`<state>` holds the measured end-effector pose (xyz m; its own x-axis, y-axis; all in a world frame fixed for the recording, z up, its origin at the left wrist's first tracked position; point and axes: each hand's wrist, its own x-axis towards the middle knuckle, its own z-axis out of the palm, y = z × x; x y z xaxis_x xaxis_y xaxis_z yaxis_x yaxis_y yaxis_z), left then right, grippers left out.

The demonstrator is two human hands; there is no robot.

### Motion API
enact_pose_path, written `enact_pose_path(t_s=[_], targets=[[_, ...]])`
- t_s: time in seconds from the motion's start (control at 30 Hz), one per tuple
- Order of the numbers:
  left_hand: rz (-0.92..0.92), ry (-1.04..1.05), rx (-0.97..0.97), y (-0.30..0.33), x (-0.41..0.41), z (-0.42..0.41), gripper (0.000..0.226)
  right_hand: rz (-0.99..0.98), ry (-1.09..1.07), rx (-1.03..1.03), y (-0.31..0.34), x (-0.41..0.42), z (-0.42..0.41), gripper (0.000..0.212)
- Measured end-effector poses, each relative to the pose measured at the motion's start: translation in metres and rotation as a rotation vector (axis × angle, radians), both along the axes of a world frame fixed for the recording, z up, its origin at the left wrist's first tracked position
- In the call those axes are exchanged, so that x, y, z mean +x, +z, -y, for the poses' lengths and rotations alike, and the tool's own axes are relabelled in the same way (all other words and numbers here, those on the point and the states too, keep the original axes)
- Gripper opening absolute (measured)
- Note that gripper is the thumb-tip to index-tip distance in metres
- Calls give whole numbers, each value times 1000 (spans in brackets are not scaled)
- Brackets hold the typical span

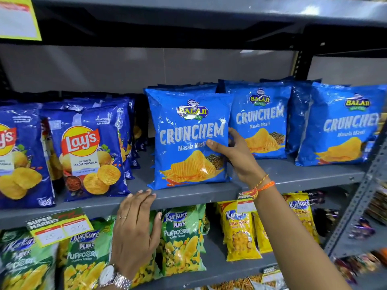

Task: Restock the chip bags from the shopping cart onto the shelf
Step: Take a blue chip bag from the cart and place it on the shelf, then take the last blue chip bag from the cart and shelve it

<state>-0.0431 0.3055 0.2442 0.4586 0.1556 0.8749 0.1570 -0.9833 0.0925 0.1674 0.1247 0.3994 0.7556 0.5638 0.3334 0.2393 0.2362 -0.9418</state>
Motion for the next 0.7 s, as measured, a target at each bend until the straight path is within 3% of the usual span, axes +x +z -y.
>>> enact_pose_path(t_s=[0.2,0.37,0.53,0.7], targets=[[89,-97,-1,1,6,15,34,40,-199,97,0,-3,69,55],[24,-299,11,-19,36,71,31,52,-503,239,-52,-13,160,43],[-257,-592,-88,-92,67,160,29,-144,-863,201,-168,-26,257,30],[-662,-789,-213,-194,75,232,33,-476,-1053,-41,-330,-64,325,32]])
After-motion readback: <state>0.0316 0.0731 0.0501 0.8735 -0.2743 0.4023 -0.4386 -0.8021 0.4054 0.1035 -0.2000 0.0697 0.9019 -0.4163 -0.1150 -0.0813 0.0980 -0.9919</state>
